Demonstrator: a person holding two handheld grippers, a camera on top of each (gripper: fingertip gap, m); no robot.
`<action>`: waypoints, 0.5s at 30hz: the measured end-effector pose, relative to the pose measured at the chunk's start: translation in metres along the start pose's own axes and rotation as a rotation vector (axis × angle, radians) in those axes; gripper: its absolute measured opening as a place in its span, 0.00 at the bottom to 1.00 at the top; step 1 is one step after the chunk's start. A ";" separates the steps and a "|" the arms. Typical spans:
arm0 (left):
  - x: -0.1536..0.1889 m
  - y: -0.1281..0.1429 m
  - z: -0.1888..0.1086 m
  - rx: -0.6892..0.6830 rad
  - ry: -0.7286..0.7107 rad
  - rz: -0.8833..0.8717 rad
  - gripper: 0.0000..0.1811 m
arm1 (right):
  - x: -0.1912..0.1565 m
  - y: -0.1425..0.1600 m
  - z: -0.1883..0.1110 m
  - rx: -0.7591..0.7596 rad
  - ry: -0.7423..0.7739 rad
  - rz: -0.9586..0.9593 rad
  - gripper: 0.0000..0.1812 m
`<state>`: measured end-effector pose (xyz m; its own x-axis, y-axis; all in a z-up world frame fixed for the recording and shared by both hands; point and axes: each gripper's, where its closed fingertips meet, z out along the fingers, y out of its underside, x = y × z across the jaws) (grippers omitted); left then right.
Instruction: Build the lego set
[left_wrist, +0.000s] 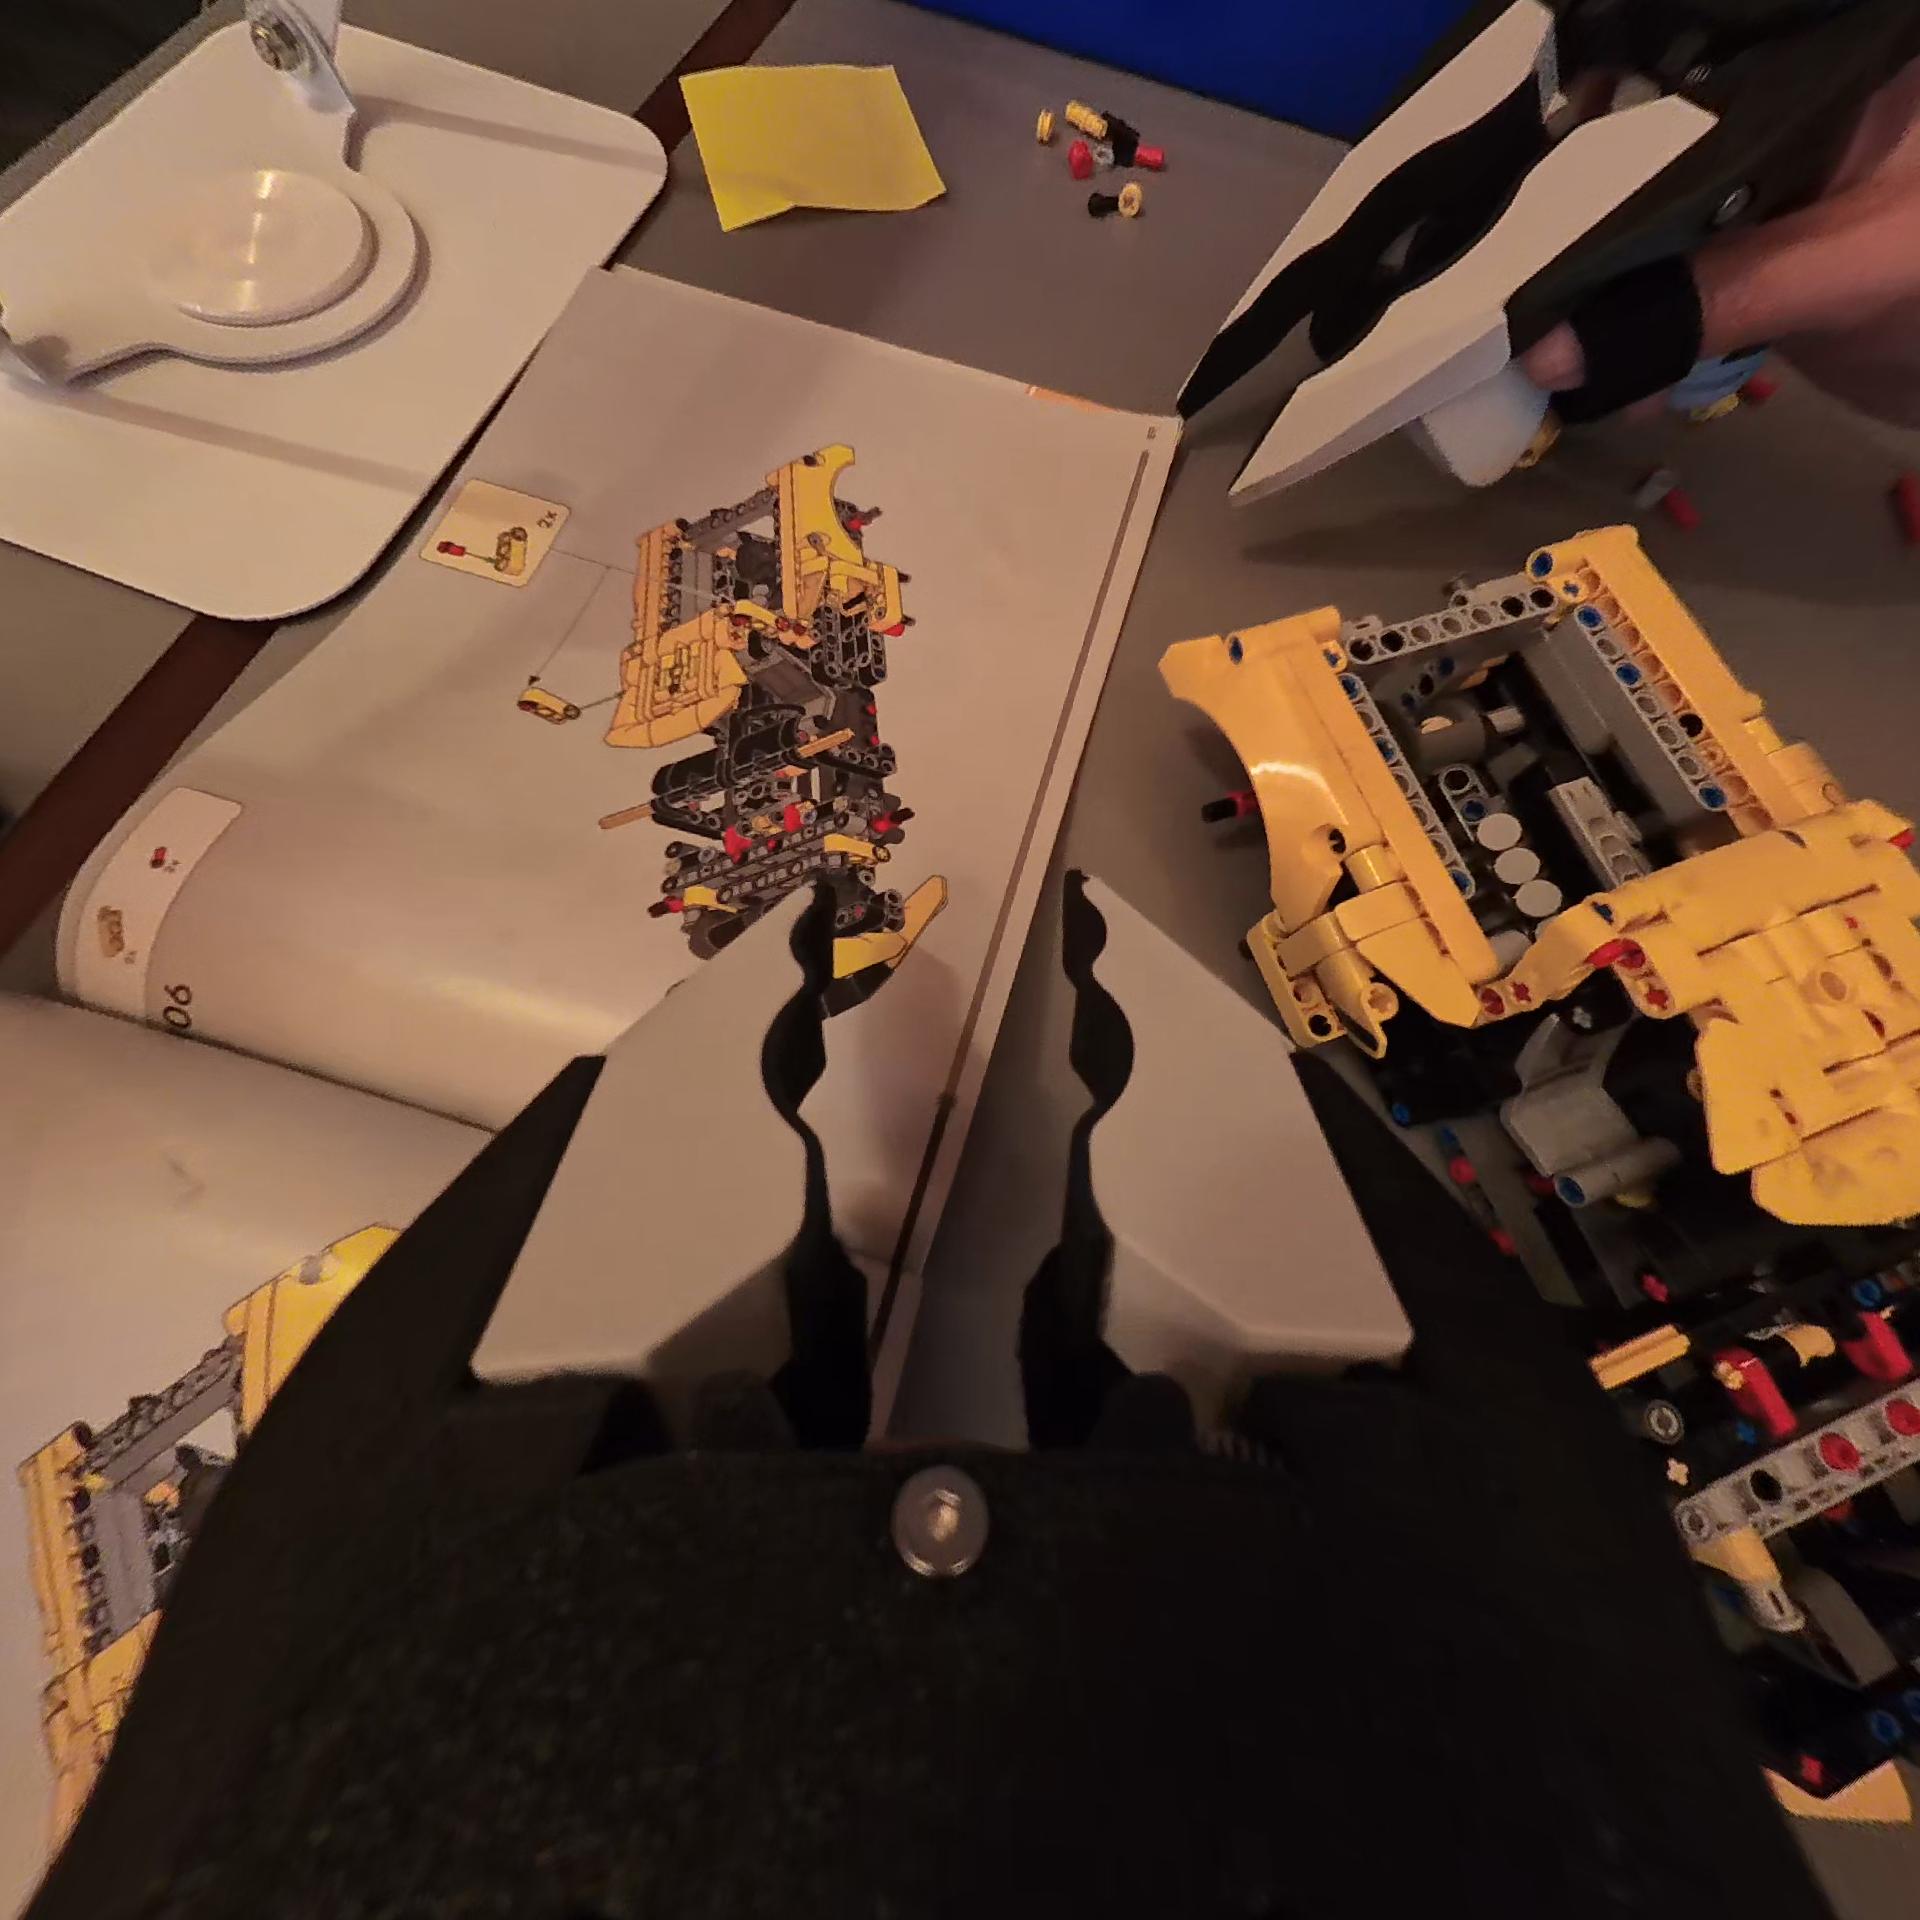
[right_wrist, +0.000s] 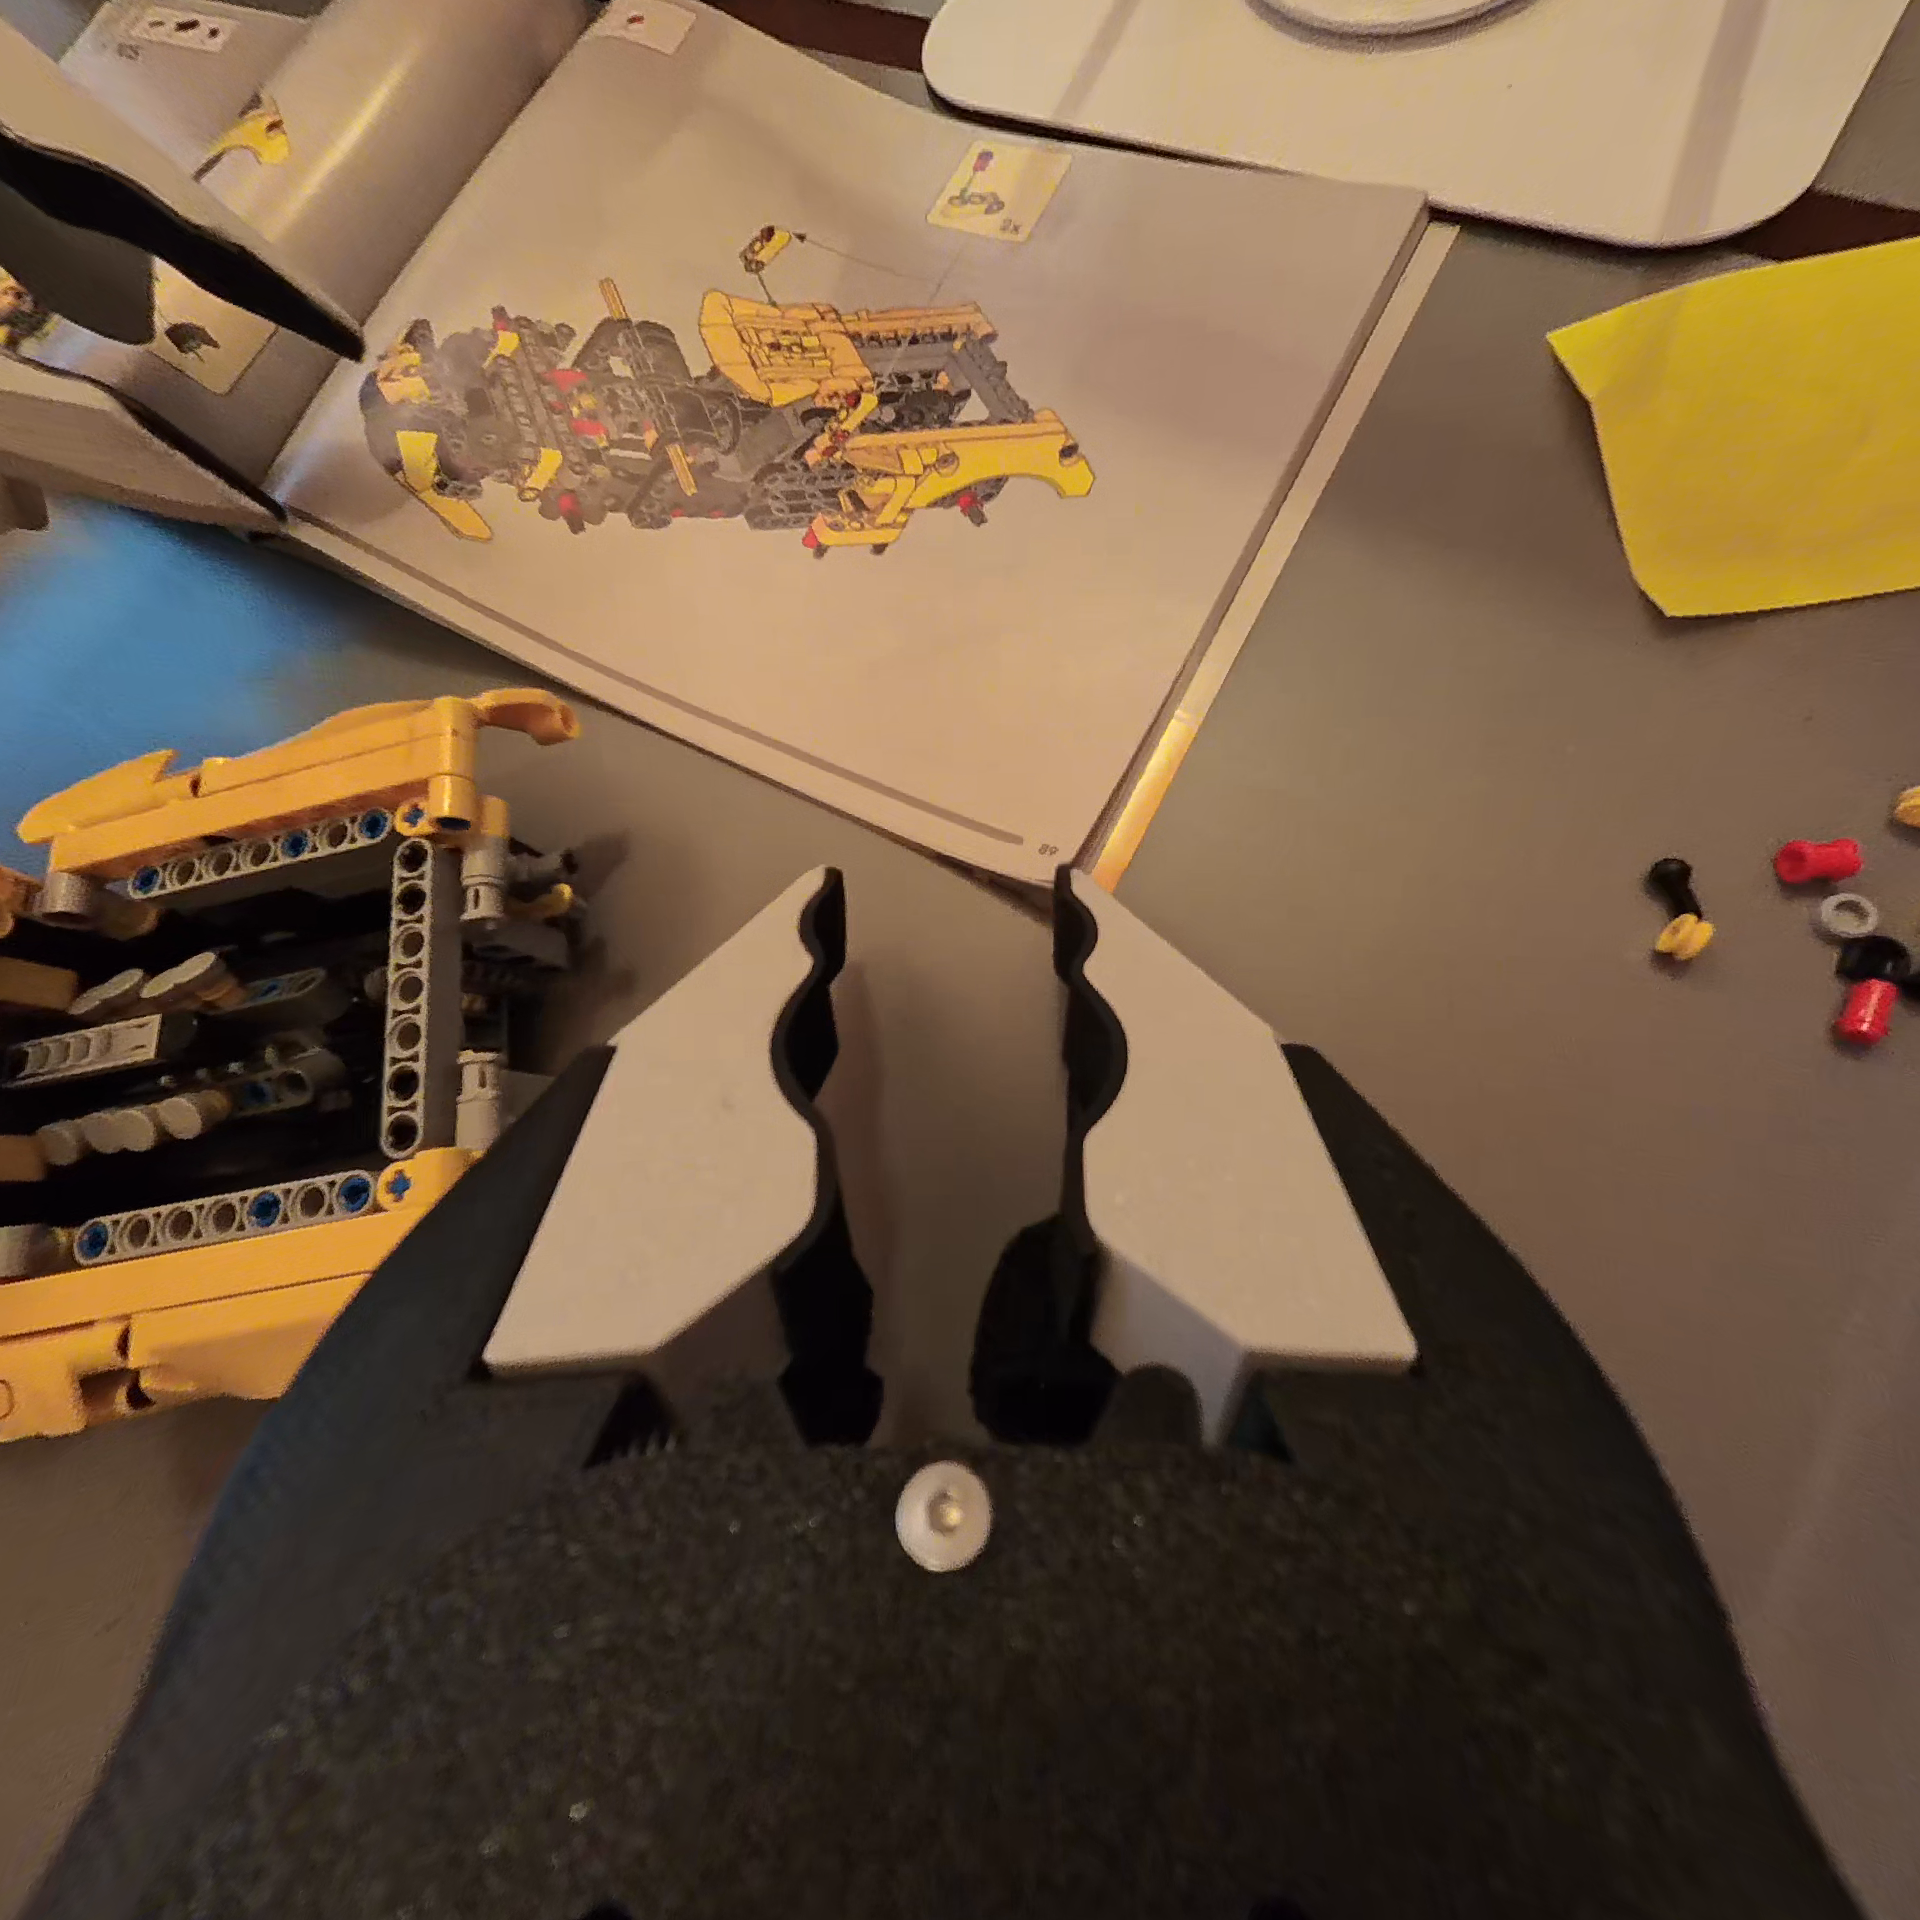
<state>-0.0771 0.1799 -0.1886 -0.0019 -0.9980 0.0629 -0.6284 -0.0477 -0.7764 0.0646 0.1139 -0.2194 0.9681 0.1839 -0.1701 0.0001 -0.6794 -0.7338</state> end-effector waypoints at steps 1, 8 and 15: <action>0.000 0.001 0.001 -0.006 -0.002 0.004 0.24 | 0.000 0.001 0.000 -0.006 0.001 0.000 0.21; 0.002 0.004 0.003 -0.028 -0.004 0.019 0.24 | 0.000 0.005 0.002 -0.034 -0.002 0.003 0.22; 0.001 0.008 0.003 -0.049 -0.016 0.027 0.24 | 0.001 0.004 0.004 -0.021 -0.017 0.026 0.22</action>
<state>-0.0801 0.1788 -0.1965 -0.0075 -0.9995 0.0322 -0.6654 -0.0191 -0.7463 0.0642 0.1141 -0.2247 0.9634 0.1778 -0.2007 -0.0200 -0.6987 -0.7151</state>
